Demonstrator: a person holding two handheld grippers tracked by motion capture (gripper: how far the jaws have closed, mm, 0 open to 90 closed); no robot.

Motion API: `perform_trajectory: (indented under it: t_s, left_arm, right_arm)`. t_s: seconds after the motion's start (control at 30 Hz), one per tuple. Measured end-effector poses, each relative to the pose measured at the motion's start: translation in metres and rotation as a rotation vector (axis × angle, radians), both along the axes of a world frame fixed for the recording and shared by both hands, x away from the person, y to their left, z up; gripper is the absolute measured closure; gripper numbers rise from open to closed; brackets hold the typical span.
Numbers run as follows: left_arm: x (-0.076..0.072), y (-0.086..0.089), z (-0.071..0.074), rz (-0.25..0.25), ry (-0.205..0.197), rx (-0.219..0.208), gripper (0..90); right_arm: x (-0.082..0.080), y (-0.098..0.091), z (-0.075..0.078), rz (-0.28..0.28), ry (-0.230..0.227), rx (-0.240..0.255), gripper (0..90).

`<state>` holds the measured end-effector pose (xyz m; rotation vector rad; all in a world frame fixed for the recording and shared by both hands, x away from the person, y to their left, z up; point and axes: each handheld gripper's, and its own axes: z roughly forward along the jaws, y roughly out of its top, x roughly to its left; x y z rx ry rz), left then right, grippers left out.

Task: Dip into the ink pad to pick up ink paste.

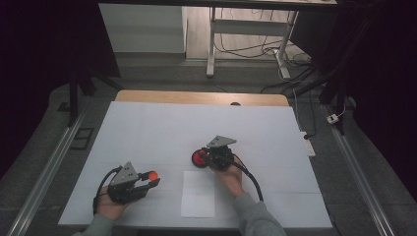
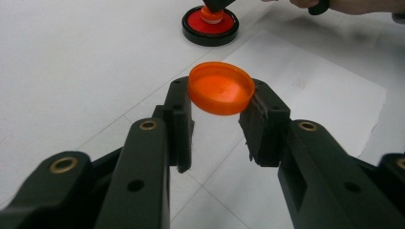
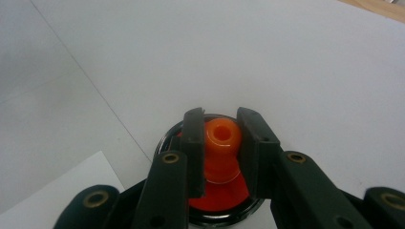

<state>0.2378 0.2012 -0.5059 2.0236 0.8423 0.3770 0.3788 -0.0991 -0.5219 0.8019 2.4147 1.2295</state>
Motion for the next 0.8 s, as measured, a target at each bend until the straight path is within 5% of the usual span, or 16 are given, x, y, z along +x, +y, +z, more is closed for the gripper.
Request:
perform_trajectory:
  t_s: [0.8]
  left_arm:
    - [-0.0006, 0.0000, 0.0005, 0.002, -0.002, -0.001, 64.8]
  right_arm:
    - [-0.0037, -0.0021, -0.0051, -0.004, -0.032, 0.020, 74.1]
